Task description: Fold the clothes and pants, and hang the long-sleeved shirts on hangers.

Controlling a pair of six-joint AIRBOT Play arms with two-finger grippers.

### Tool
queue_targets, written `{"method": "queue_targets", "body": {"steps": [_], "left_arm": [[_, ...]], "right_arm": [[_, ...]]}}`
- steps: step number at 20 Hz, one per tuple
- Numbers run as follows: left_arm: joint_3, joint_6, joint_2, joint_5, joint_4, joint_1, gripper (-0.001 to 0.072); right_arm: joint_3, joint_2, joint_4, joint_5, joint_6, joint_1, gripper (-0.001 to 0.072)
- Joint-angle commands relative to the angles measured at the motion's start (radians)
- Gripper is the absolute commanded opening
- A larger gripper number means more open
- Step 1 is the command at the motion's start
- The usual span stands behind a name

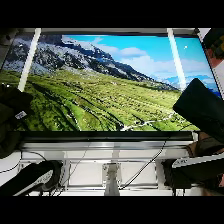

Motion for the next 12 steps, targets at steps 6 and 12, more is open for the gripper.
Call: {"method": "queue_targets", "body": {"steps": [6,12], "left_arm": [[0.000,0.001,0.266,0.100,0.088,0.094,0.0031],[0.000,0.001,0.331,0.100,0.087,0.093,0.0031]], "right_arm": [[-0.054,0.021,0.028,-0.090,-0.011,0.443,0.0021],[-0.054,0.021,0.028,-0.097,-0.011,0.623,0.0021]]}}
